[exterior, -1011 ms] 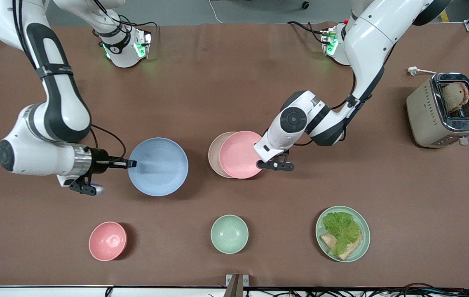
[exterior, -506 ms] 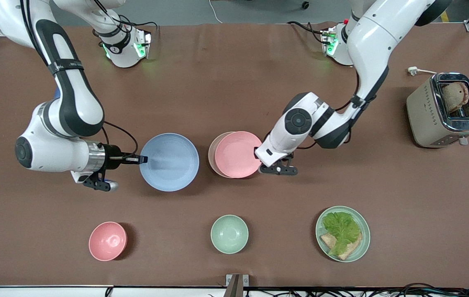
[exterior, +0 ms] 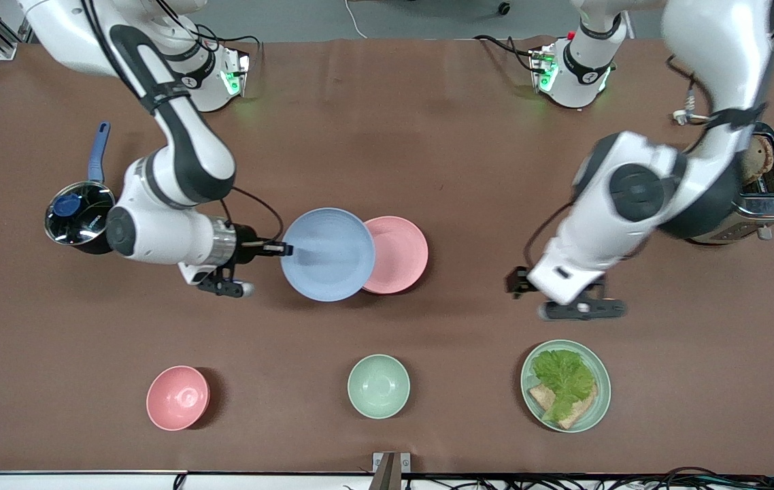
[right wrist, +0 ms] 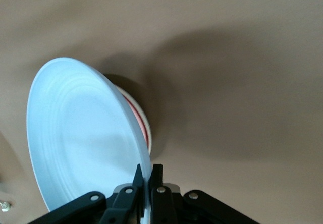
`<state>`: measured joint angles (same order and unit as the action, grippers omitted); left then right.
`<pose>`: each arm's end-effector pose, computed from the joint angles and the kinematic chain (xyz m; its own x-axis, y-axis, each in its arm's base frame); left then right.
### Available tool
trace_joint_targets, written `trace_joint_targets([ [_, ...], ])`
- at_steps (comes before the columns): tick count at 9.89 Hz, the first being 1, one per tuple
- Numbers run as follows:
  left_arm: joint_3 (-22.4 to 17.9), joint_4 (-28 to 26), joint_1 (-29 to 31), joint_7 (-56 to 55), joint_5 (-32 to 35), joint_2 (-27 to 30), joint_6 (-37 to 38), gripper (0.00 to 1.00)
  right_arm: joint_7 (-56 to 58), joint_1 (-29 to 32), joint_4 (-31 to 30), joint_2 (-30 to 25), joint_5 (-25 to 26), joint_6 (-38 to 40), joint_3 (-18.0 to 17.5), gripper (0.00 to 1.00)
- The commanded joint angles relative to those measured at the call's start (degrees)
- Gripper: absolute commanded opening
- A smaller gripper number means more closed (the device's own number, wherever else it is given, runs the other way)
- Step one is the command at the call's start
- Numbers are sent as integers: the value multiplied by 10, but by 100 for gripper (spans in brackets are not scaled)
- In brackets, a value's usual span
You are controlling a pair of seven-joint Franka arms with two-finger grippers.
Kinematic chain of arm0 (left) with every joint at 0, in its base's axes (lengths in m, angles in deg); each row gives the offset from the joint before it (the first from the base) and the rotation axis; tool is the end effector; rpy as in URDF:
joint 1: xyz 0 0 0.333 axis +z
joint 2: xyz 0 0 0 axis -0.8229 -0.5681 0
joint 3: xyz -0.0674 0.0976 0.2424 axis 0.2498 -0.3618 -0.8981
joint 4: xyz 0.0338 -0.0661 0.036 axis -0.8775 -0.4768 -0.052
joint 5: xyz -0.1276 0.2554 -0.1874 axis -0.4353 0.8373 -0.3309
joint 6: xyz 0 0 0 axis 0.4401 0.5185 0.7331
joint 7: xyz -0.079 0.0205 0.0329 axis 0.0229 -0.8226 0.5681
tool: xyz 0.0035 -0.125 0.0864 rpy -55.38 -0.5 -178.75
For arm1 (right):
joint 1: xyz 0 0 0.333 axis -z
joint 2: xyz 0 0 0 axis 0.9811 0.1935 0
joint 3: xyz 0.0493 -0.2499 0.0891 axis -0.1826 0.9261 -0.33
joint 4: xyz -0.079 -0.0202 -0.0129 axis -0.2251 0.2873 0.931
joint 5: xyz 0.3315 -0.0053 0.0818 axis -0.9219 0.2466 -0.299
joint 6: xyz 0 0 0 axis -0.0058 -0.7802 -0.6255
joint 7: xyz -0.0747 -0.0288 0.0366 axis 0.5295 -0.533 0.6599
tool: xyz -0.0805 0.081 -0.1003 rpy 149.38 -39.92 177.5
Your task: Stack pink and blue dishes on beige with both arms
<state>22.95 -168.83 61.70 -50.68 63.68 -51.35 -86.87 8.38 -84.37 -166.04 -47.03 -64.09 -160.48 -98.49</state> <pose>0.5986 -0.1870 0.3850 0.9906 -0.0289 0.1336 -0.0298 -0.9995 0.0043 0.5174 0.2566 0.2639 0.9542 -0.1319 -0.2686 -0.2376 -0.8796 -0.4121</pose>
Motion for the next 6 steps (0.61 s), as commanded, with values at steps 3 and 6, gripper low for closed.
trace_joint_targets([
  [3,6,7,70,83,-4,89,109,100,-41,1,-96,7,3,-195,-83,2],
  [6,4,13,93,125,-49,163,190,100,-41,-21,-96,42,3,-256,-85,2],
])
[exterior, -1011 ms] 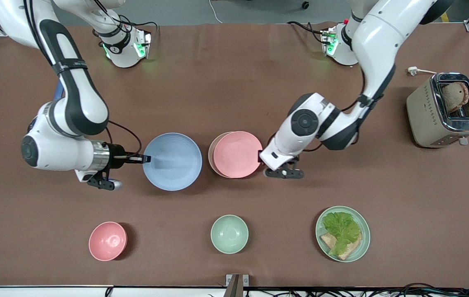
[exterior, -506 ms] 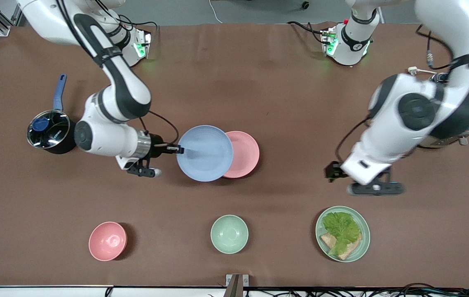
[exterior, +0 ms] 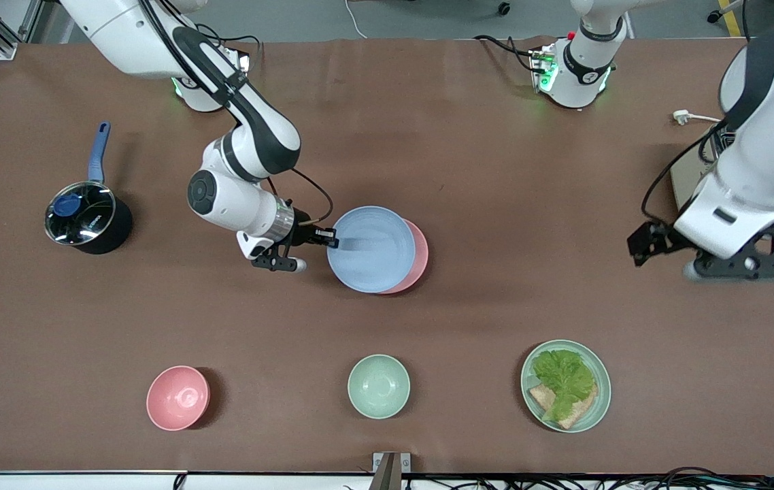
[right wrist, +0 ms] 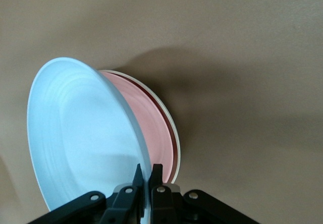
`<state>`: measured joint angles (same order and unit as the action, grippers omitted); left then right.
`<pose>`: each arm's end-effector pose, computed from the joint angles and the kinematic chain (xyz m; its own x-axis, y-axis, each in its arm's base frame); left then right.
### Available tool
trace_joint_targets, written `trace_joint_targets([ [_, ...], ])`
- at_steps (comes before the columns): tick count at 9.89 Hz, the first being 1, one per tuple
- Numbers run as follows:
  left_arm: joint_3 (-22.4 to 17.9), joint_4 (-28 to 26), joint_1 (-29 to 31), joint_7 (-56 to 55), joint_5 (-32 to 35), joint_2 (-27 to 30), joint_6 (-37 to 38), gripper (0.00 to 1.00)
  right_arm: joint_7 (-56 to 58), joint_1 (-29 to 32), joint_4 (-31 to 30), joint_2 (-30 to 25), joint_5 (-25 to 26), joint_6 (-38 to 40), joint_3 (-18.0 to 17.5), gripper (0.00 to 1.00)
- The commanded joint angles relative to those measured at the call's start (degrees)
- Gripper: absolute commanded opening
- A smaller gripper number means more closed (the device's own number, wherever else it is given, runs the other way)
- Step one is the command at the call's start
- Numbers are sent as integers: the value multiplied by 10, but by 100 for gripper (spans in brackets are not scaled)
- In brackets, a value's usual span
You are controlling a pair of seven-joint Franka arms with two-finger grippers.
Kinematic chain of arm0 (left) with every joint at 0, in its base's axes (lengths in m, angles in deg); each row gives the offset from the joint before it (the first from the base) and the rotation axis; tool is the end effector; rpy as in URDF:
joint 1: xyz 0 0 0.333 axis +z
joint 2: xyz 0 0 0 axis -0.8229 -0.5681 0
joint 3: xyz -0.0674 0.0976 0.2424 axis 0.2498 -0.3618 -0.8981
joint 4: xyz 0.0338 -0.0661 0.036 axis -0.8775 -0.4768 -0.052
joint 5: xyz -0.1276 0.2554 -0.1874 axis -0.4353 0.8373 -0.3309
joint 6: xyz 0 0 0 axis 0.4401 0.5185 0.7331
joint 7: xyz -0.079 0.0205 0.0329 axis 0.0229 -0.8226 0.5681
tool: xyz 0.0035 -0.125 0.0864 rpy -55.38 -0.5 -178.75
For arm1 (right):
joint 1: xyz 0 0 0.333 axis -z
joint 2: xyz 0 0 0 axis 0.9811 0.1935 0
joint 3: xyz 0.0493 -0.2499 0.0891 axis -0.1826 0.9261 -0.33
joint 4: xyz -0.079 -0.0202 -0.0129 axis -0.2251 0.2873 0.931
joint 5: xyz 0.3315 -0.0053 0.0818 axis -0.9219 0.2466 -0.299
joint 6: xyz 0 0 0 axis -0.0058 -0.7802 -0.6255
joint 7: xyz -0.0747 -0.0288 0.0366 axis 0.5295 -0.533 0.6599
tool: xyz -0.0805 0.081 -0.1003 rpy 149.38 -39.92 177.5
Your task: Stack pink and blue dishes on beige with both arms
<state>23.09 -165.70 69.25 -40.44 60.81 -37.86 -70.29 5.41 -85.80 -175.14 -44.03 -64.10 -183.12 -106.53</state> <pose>0.5584 -0.1035 0.5079 0.9918 -0.0468 0.1190 -0.0351 -0.9945 -0.0986 0.4826 0.3159 0.2148 0.9715 -0.1833 -0.1505 -0.2324 -0.8630 -0.4485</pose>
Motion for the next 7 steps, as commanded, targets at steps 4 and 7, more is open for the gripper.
trace_joint_targets([
  [4,-113,-19,-37,99,-95,112,112,100,-12,-25,-18,29,3,-66,-5,9],
  [7,-227,-31,-132,130,-123,126,142,100,-27,-24,-17,21,5,-58,-3,100],
])
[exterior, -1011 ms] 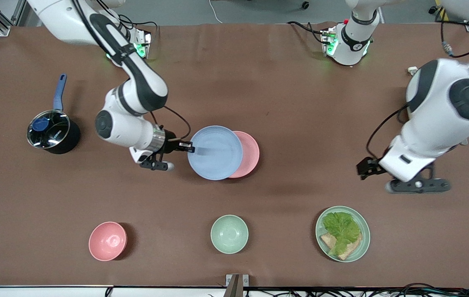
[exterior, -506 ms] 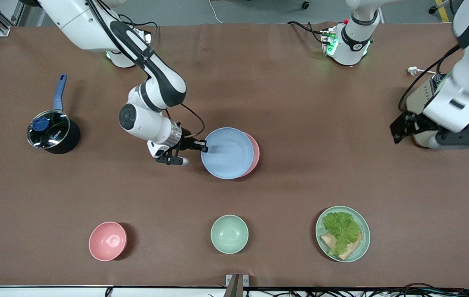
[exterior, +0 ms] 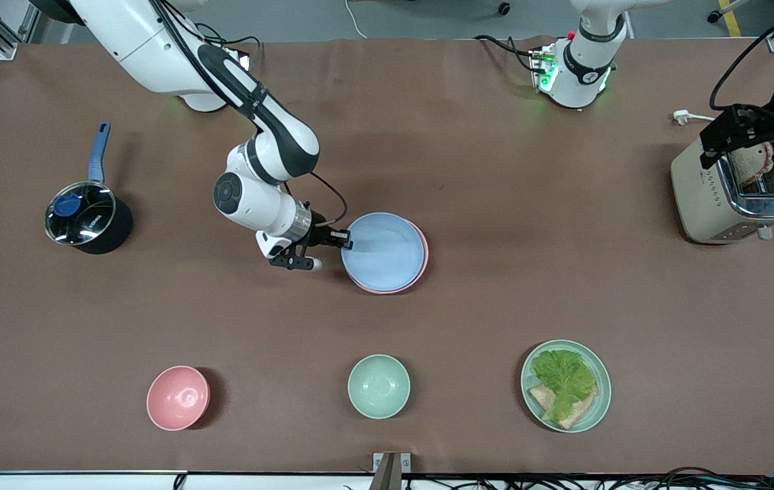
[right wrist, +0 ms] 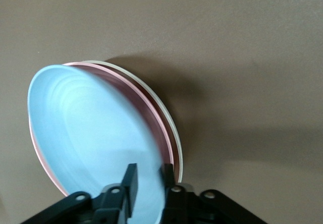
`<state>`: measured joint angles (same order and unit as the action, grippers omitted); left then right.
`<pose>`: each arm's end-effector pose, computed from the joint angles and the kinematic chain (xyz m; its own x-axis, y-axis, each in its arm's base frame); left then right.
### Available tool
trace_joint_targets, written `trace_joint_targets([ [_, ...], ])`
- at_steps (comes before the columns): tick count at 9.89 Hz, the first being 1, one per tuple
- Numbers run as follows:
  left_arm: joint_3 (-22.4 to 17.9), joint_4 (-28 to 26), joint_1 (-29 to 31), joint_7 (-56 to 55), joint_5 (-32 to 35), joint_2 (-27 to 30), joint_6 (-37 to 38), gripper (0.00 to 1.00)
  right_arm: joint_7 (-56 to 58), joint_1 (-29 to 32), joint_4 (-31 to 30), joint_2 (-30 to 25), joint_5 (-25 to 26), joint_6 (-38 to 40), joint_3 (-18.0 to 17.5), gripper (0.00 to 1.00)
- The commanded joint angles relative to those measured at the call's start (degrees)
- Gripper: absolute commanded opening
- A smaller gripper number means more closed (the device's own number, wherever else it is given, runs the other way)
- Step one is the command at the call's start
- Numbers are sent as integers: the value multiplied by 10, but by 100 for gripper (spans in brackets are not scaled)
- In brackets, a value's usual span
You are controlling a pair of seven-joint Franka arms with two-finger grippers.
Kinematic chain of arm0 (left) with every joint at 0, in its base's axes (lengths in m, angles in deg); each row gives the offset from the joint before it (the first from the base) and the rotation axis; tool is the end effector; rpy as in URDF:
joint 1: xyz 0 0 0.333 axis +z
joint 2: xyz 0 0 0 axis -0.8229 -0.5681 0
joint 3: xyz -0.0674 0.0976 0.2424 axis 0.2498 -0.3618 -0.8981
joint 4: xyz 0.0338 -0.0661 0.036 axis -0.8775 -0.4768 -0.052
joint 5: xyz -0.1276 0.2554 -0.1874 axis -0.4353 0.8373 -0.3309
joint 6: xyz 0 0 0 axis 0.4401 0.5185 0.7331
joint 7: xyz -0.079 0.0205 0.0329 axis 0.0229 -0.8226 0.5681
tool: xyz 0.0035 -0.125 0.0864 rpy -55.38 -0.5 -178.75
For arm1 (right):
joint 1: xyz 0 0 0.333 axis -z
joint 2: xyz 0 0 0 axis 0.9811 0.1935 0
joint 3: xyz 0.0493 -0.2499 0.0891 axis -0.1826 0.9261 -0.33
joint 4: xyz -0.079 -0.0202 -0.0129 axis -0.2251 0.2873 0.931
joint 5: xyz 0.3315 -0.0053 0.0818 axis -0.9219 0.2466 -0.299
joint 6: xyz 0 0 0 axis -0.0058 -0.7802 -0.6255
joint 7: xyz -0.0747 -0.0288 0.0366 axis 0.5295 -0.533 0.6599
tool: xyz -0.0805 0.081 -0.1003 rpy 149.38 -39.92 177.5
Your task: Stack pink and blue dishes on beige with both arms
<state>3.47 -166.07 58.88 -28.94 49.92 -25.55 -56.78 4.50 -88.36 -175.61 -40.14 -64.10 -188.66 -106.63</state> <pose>0.4880 -0.0522 0.5823 0.9967 -0.0702 0.0400 -0.0687 -0.9970 -0.0364 0.4709 0.3335 0.1845 0.9697 -0.1951 -0.1470 -0.2411 -0.8617 -0.4466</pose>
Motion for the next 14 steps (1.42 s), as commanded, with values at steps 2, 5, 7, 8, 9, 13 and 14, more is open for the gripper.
trace_joint_targets([
  [2,-36,-44,-28,16,-12,8,8,100,-15,25,-15,-70,12,31,12,100],
  [5,-33,-75,-25,2,-14,27,3,100,-20,38,5,-198,155,251,127,100],
  [7,-33,-75,-25,1,-16,27,3,100,-18,52,23,-262,276,304,200,100],
  [8,-33,-74,-25,1,-18,28,3,100,-12,55,51,-282,295,344,247,100],
  [9,-33,-72,-29,-3,-18,28,3,100,-5,56,85,-298,298,394,273,100],
  [13,-19,-70,-28,-29,-18,28,8,100,83,77,273,-308,297,635,315,100],
  [14,-19,-70,-25,-33,-18,28,9,100,113,86,306,-307,297,667,315,100],
])
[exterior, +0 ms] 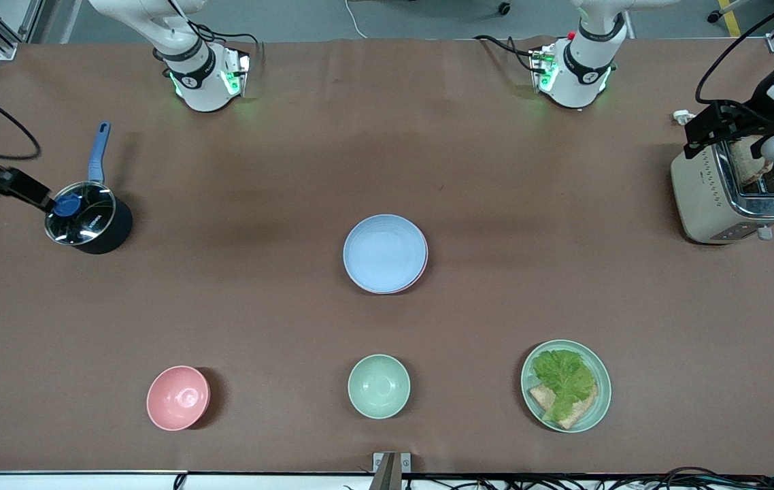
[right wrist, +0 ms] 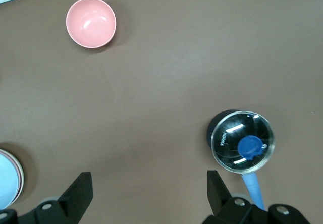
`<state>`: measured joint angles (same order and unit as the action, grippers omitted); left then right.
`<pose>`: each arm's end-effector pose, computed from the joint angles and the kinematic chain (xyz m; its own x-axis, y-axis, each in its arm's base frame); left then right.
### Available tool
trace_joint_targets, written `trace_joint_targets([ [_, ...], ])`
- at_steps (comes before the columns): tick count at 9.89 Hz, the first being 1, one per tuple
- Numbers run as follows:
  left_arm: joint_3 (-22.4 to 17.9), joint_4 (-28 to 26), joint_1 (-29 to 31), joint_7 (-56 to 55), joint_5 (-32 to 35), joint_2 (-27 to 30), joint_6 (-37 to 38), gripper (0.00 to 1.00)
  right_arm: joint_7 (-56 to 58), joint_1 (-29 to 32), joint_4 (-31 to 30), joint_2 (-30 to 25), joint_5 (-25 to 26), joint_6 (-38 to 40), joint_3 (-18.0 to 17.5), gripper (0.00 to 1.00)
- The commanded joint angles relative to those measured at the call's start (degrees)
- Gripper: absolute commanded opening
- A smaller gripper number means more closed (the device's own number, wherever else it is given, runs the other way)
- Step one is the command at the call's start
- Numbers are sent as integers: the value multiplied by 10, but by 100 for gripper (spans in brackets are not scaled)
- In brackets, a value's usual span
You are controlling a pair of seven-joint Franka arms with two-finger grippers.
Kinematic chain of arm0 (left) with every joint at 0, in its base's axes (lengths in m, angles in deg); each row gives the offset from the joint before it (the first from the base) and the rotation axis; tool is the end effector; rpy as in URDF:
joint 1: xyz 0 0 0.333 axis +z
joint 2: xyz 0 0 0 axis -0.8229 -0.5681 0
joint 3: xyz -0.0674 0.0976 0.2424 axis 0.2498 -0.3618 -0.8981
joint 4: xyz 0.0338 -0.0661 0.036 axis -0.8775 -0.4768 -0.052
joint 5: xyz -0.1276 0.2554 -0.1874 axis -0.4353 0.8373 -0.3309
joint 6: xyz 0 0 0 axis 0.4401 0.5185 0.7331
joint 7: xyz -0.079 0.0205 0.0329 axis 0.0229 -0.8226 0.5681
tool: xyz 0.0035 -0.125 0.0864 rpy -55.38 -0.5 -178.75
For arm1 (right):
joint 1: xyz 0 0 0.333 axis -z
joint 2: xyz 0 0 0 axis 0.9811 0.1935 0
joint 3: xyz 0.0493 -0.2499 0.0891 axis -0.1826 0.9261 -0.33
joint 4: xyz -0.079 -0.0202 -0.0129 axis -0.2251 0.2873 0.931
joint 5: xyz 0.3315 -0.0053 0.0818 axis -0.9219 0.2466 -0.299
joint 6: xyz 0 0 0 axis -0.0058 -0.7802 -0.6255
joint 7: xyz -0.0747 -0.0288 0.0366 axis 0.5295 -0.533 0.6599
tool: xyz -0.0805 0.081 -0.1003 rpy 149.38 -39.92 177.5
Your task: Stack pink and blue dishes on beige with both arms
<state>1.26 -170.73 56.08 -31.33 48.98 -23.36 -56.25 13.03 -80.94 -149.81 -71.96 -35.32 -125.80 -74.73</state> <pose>0.4740 -0.0592 0.5665 0.9991 -0.0400 -0.0120 -0.0403 -0.9988 -0.0281 0.4983 -0.0351 0.5486 0.9620 -0.2697 0.0424 -0.2703 -0.9628 0.0074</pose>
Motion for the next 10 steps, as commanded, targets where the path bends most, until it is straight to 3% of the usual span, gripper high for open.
trace_joint_targets([
  [1,3,-23,3,-18,-9,6,4,100,35,16,65,13,9,54,-3,100],
  [10,0,-4,3,-8,-9,-4,9,100,35,14,67,13,7,58,-1,100],
])
